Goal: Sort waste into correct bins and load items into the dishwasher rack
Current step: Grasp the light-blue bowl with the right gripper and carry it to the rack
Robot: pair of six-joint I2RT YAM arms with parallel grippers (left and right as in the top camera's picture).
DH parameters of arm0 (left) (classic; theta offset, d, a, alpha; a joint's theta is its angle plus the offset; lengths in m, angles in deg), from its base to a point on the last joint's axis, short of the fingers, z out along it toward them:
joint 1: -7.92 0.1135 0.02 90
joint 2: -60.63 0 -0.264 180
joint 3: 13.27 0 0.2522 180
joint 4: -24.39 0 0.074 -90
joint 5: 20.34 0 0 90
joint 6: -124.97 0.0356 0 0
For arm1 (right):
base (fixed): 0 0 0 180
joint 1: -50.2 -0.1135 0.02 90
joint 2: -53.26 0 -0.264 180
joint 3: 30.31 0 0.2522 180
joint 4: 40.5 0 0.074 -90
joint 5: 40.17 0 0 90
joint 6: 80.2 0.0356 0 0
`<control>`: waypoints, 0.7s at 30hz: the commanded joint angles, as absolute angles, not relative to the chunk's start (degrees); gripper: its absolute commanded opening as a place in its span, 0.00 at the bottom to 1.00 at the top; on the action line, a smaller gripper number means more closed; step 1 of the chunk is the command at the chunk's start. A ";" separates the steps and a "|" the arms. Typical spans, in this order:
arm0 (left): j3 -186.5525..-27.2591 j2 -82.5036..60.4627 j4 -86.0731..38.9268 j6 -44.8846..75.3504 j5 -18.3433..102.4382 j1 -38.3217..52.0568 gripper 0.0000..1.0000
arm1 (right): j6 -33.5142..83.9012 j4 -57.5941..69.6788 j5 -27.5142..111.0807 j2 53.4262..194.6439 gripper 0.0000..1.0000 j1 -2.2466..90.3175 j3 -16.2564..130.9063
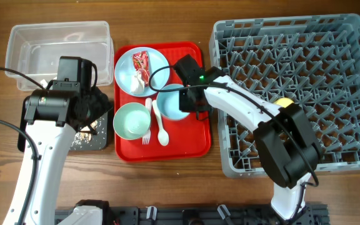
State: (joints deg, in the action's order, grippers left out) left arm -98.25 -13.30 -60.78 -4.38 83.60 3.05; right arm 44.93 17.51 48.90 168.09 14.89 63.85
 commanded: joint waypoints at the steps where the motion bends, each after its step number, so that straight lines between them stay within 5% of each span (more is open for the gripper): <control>1: -98.40 -13.22 -60.78 -5.19 85.13 3.32 0.92 | 45.70 18.29 51.80 166.38 0.04 16.24 64.24; 9: -98.40 -13.22 -60.54 -5.19 85.13 3.32 0.93 | 36.10 18.21 77.09 142.27 0.04 21.10 65.53; 10: -98.40 -13.22 -60.30 -5.19 85.13 3.32 0.93 | 32.30 14.14 89.33 139.61 0.04 21.36 65.53; 14: -98.40 -13.22 -60.09 -5.19 85.13 3.32 0.93 | 21.72 5.42 114.12 142.78 0.04 23.57 65.51; 21: -98.40 -13.22 -59.91 -5.19 84.97 3.32 0.93 | 10.48 -6.10 116.92 156.57 0.04 27.59 65.51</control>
